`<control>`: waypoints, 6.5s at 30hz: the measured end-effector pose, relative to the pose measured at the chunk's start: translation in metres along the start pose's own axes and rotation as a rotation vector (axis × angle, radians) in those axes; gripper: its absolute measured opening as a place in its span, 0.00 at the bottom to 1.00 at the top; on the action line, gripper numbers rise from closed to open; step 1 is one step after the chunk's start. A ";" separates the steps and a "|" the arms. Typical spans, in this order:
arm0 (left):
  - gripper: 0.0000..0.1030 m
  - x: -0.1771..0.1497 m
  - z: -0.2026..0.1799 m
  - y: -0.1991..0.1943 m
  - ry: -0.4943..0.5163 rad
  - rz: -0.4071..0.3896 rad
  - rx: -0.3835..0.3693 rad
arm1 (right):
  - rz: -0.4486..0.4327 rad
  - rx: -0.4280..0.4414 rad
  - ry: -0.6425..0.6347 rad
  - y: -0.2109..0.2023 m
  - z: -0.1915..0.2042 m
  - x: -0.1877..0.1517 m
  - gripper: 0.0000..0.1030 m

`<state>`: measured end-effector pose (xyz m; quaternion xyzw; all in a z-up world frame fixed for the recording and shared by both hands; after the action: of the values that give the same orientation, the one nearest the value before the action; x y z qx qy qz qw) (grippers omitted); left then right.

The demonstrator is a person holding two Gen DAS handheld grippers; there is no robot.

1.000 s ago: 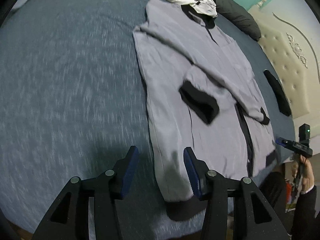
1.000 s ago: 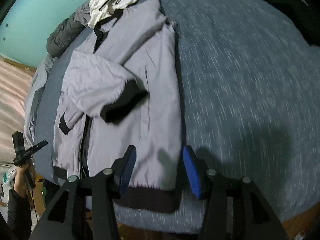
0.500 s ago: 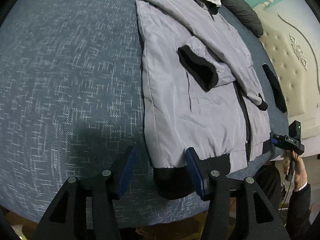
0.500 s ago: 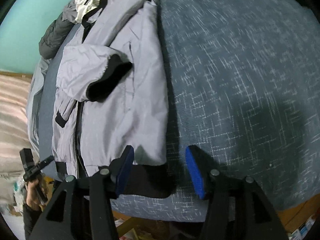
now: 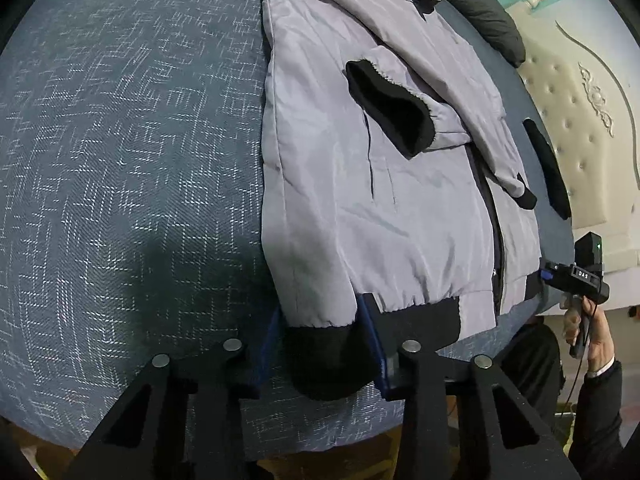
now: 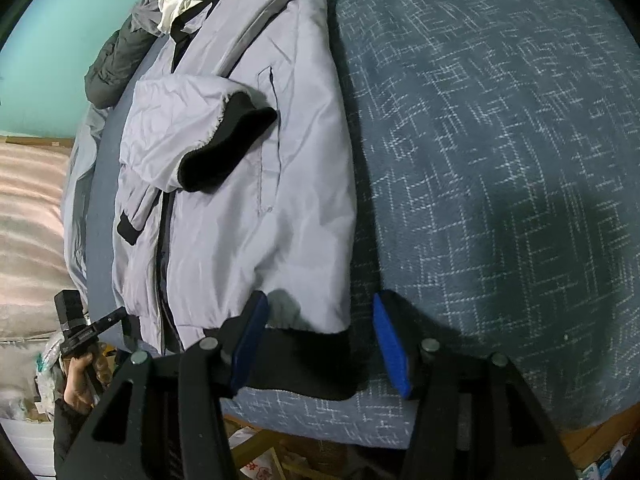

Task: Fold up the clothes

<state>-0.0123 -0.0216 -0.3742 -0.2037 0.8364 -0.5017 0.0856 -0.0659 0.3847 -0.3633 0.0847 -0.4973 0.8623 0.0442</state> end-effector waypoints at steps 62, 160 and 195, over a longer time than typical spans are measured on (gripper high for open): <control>0.15 -0.019 -0.102 -0.210 0.313 -0.297 -0.221 | -0.320 0.156 -0.387 -0.187 0.140 0.011 0.09; 0.79 0.447 -0.073 0.017 0.075 -0.315 -0.004 | -0.231 -0.320 -0.295 0.039 -0.030 0.439 0.59; 0.42 0.406 -0.068 -0.032 0.045 -0.438 -0.022 | -0.440 -0.490 -0.304 0.008 0.004 0.425 0.40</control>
<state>-0.3939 -0.1535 -0.2888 -0.3701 0.7793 -0.5035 -0.0463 -0.4842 0.3740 -0.2879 0.3040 -0.6600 0.6648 0.1732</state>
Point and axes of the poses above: each gripper's, at about its wrist camera, not at the fingertips, and y roughly the way its jaws point, z to its left, x to its top, the point moved 4 cm from there along y, roughly the way its jaws point, and after that the axes turned 13 degrees about -y, right-handed, at the moved point
